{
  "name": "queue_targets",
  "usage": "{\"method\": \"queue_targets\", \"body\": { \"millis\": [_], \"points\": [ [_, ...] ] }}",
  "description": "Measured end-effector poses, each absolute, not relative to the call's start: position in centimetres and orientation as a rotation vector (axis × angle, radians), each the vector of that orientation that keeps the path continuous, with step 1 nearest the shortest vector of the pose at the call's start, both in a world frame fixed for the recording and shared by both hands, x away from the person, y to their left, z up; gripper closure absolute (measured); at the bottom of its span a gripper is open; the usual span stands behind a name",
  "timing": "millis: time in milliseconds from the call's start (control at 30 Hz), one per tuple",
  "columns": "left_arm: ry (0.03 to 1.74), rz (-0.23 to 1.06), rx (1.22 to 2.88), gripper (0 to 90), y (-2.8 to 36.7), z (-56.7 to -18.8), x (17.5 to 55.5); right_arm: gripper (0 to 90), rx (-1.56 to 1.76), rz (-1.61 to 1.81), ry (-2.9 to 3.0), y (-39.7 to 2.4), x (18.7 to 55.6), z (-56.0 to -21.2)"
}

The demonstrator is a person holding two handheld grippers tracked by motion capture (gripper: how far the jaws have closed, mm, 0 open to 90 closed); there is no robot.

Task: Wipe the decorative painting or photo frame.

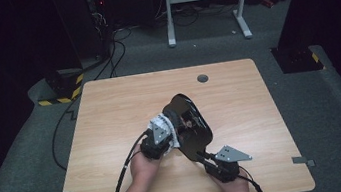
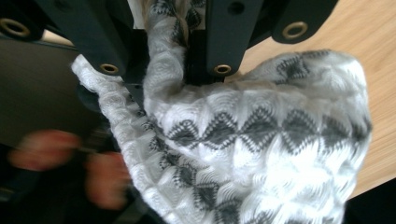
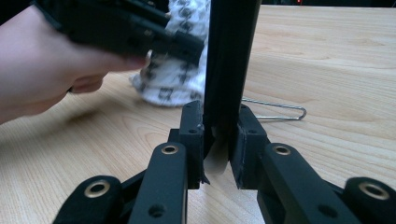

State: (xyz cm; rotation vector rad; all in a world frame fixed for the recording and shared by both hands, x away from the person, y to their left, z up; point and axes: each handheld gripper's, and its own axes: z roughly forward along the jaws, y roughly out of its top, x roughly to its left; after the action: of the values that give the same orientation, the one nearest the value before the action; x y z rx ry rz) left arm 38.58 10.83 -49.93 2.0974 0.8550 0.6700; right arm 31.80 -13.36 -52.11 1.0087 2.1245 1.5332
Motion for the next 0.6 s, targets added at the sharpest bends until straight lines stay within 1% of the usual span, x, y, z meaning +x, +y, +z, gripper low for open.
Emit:
{"method": "queue_targets", "body": {
  "millis": [133, 400, 500, 600],
  "points": [
    [0.783, 0.650, 2.105, 76.2, 9.7, -50.0, 36.8, 77.7, 1.010, 1.532, 2.123, -13.3, 31.8, -52.1],
    [0.674, 0.622, 2.127, 76.2, 8.3, -49.8, 34.5, 78.3, 1.013, 1.533, 2.123, -13.4, 31.8, -52.1],
    [0.673, 0.612, 2.121, 76.1, 8.5, -49.8, 34.6, 78.6, 1.011, 1.534, 2.124, -13.4, 31.8, -52.1],
    [0.707, 0.610, 2.105, 76.2, 9.1, -49.8, 35.4, 78.6, 1.015, 1.535, 2.124, -13.4, 31.9, -52.1]
  ]
}}
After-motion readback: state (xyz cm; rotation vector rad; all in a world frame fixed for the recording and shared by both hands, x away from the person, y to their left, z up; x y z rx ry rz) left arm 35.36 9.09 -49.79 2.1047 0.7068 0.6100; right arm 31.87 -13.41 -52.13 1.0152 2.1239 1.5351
